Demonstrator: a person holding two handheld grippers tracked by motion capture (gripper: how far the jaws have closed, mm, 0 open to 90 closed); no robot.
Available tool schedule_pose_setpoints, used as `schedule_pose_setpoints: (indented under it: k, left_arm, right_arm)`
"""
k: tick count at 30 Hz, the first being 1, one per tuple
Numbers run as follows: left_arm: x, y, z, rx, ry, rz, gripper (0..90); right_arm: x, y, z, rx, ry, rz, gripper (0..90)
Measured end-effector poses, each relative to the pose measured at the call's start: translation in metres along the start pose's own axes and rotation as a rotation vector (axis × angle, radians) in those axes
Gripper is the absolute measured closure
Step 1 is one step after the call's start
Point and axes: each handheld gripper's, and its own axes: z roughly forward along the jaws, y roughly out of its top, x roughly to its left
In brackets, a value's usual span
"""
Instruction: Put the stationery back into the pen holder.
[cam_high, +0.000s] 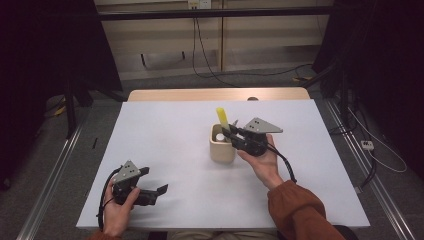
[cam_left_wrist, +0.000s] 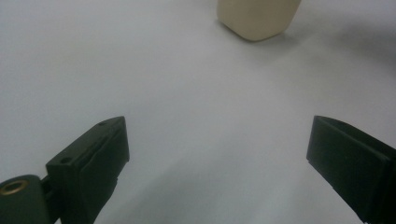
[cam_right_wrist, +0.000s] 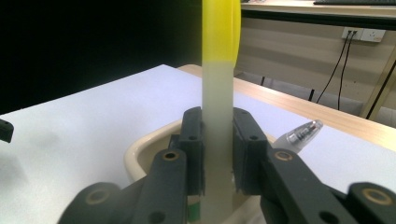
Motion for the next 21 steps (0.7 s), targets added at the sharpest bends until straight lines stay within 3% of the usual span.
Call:
schedule_pose_setpoints:
  k: [4,17,21]
  left_arm:
    - [0.0,0.0,0.0,-0.001,-0.002,0.0,5.8]
    - [0.0,0.0,0.0,-0.001,0.0,0.003,5.8]
    - [0.0,0.0,0.0,-0.003,0.002,0.002,5.8]
  right_arm:
    - [0.001,0.003,-0.004,-0.007,-0.005,0.029,52.2]
    - [-0.001,0.005,-0.008,0.033,-0.036,0.043,21.0]
    - [-0.002,0.006,-0.011,0.053,-0.049,0.047,15.1]
